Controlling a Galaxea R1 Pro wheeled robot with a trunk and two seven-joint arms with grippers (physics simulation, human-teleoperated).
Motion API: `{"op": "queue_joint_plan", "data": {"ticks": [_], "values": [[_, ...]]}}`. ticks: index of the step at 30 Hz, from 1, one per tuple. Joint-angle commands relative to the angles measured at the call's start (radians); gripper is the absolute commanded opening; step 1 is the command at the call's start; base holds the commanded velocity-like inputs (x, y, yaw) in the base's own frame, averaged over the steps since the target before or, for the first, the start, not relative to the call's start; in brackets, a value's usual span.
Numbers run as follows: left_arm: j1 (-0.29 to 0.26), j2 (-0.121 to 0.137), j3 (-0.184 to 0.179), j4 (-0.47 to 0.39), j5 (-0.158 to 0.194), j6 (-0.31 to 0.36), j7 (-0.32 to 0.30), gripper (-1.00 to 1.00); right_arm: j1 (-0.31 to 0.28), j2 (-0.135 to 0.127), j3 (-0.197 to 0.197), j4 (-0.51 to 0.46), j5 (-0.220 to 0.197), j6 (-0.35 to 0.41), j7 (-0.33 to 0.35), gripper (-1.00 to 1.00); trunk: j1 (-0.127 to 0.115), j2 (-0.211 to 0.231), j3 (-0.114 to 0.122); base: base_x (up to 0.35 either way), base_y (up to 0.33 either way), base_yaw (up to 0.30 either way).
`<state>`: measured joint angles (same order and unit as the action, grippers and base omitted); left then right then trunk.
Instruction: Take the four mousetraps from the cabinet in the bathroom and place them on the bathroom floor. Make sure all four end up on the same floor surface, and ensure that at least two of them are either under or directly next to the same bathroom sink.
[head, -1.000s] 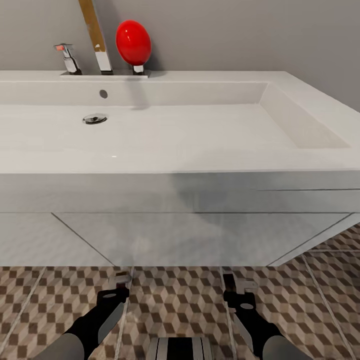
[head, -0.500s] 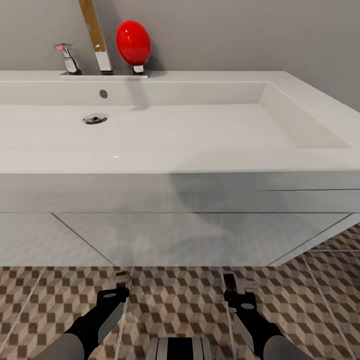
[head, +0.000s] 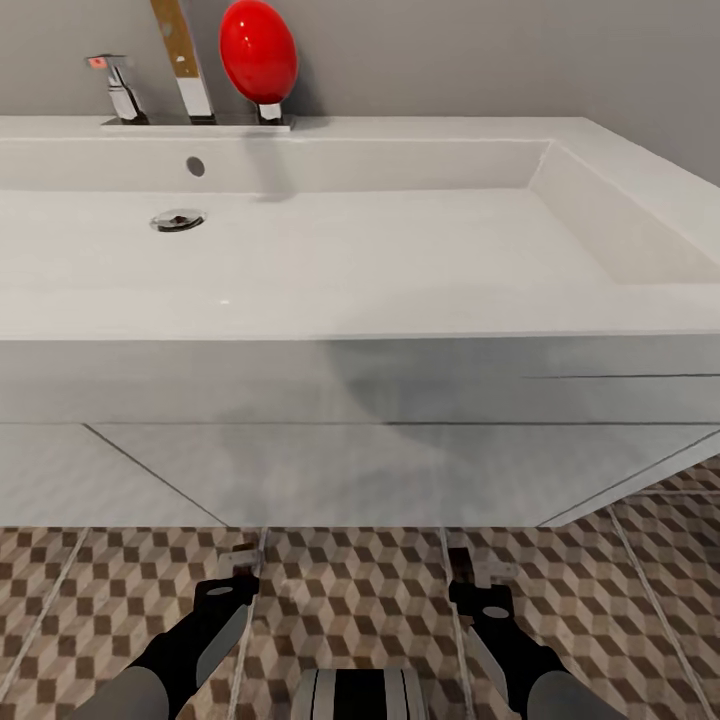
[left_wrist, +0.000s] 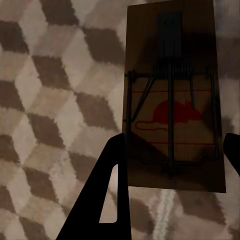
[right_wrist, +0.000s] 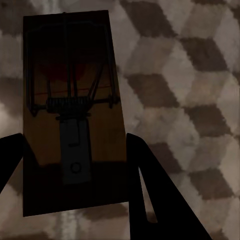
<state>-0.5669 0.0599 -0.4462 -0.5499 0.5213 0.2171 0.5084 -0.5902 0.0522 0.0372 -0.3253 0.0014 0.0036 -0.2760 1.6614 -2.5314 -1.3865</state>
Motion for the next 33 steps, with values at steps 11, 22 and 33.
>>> {"op": "queue_joint_plan", "data": {"ticks": [11, 22, 33], "values": [[-0.001, 0.002, -0.009, -0.002, 0.005, 0.005, 0.009, -1.0, 0.0, 0.0, 0.004, 0.0, -0.003, -0.001, -0.006, -1.0, 0.0, 0.0, -0.001, 0.0, 0.0, 0.0], [-0.001, 0.002, -0.009, -0.002, 0.005, 0.005, 0.009, -1.0, 0.0, 0.001, 0.005, 0.001, -0.003, -0.002, -0.006, -1.0, 0.001, -0.001, -0.012, 0.0, 0.0, 0.0], [-0.001, 0.002, -0.009, -0.002, 0.005, 0.005, 0.009, -1.0, 0.0, 0.001, 0.005, 0.0, -0.003, -0.004, -0.006, -1.0, 0.003, -0.002, -0.028, 0.0, 0.0, 0.0]]}}
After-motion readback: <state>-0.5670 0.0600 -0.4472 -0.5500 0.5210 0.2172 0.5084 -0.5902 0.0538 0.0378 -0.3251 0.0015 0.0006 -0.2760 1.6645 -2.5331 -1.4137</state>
